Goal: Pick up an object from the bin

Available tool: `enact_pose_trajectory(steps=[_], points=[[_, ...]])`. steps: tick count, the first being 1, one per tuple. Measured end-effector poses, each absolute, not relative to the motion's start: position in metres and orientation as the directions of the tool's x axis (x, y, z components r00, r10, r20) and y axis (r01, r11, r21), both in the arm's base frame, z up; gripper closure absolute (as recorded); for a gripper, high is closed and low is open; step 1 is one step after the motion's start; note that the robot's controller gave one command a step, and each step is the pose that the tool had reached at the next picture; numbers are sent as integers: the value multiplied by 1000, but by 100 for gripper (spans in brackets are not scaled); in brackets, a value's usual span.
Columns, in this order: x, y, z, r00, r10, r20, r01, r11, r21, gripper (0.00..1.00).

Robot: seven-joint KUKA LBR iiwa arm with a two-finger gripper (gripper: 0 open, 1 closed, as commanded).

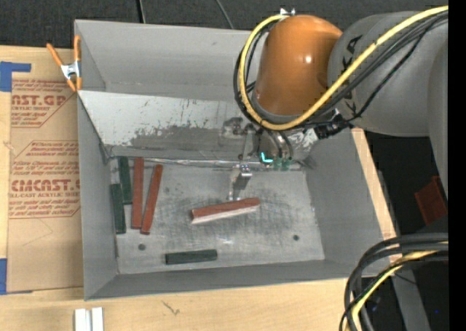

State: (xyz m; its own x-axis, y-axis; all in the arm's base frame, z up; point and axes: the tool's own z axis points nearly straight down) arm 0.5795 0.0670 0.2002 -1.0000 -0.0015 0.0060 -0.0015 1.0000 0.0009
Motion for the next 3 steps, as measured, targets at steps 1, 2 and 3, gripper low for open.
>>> enact_pose_trajectory(steps=[1, 2, 3], points=[[581, 67, 205, -1000, -1, -2, -1, 1000, 1, 0], [578, 64, 145, -1000, 4, -7, 4, 1000, 2, 0], [562, 41, 73, -996, -84, 4, -84, 996, 2, 100]])
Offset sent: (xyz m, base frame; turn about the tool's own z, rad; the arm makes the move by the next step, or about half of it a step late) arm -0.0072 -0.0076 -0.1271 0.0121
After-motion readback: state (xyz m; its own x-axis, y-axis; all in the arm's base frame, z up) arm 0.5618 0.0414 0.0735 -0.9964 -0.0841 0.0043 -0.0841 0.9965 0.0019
